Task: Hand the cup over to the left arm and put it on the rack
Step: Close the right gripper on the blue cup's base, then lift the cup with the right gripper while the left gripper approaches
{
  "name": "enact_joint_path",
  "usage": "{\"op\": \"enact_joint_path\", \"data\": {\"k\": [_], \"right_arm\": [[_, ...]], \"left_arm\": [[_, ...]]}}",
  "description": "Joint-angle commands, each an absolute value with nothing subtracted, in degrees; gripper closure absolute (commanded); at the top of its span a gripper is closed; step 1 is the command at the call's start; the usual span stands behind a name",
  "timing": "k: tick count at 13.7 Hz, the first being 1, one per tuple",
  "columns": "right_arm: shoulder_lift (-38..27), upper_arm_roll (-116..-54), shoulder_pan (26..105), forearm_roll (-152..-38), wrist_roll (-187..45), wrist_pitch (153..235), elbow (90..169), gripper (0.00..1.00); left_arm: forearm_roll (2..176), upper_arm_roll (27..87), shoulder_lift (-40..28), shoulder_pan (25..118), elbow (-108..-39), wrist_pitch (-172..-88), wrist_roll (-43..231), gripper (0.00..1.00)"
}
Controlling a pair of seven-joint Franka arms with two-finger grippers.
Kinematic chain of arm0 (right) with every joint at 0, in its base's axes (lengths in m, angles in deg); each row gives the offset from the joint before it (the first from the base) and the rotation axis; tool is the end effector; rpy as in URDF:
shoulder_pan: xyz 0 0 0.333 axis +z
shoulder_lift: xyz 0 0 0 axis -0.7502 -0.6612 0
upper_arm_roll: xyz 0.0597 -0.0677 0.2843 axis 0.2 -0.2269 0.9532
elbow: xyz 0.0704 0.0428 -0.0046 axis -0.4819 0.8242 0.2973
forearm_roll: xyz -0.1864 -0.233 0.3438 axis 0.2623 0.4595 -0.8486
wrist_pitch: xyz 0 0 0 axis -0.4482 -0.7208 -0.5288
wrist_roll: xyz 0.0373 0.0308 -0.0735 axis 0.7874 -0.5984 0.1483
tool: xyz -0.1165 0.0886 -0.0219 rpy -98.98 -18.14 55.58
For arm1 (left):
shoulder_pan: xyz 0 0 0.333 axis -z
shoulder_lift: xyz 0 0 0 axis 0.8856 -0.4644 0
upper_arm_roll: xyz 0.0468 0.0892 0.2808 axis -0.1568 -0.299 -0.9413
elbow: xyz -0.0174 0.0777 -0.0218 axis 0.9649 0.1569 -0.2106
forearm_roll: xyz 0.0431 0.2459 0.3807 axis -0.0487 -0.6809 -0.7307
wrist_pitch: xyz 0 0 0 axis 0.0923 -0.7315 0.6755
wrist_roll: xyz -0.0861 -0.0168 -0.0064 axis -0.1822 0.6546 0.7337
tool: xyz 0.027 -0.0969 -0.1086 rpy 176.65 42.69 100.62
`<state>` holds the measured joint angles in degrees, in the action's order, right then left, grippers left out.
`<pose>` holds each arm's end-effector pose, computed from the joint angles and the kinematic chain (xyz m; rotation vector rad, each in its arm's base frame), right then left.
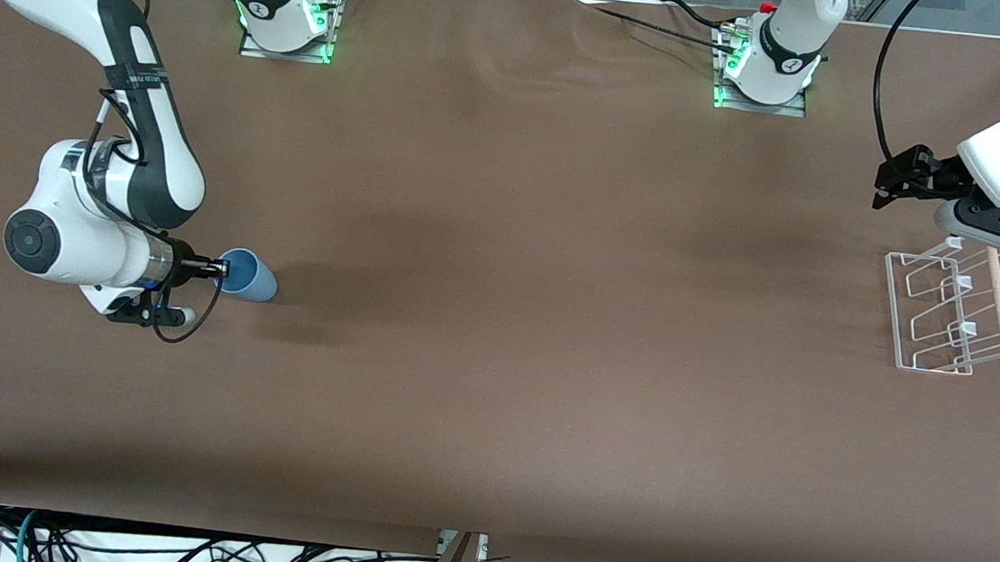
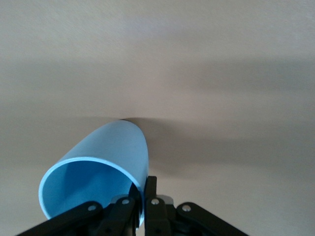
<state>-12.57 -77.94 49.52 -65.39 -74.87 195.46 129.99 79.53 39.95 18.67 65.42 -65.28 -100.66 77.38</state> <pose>0.6714 0.0406 0.1650 -2.9980 0.0216 0.3407 0.6118 -0.0455 0.5390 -3.1041 0.3960 0.1372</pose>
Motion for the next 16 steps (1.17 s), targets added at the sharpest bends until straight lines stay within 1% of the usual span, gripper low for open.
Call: {"op": "enact_joint_path", "data": {"k": [1, 2, 4, 7, 9, 12, 14, 16], "right_arm": [[-13.6, -77.3, 49.2, -71.3, -74.1, 194.9, 126.3, 1.0], [-13.6, -77.1, 49.6, -73.4, -74.2, 194.6, 125.5, 1.0], [-13.8, -75.7, 50.7, -77.8, -75.1, 193.9, 123.4, 1.0], [-13.8, -73.5, 53.2, -82.1, -79.3, 193.8, 120.7, 1.0], [-13.9, -71.4, 54.4, -83.7, -82.2, 193.9, 119.5, 1.0], [-14.6, -66.9, 54.9, -93.9, -90.6, 194.4, 116.8, 1.0], [-15.9, -66.1, 57.1, -97.9, -94.1, 194.6, 114.4, 1.0], [-17.5, -66.0, 59.5, -102.5, -97.5, 194.6, 111.1, 1.0]], "left_arm": [[79.7, 40.1, 17.3, 65.7, -64.0, -99.3, 77.5, 0.0], [79.9, 40.5, 16.1, 65.7, -64.1, -99.0, 77.5, 0.0], [81.7, 40.9, 12.9, 65.8, -63.9, -95.3, 77.2, 0.0], [86.3, 41.0, 12.6, 65.8, -63.9, -93.4, 74.4, 0.0], [87.8, 40.9, 12.1, 65.8, -63.9, -93.8, 66.8, 0.0], [93.8, 40.9, 10.1, 65.2, -63.9, -94.2, 56.7, 0.0], [95.7, 40.9, 8.0, 65.8, -63.9, -94.5, 48.9, 0.0], [97.3, 41.7, 7.3, 67.3, -64.2, -98.2, 39.9, 0.0]]}}
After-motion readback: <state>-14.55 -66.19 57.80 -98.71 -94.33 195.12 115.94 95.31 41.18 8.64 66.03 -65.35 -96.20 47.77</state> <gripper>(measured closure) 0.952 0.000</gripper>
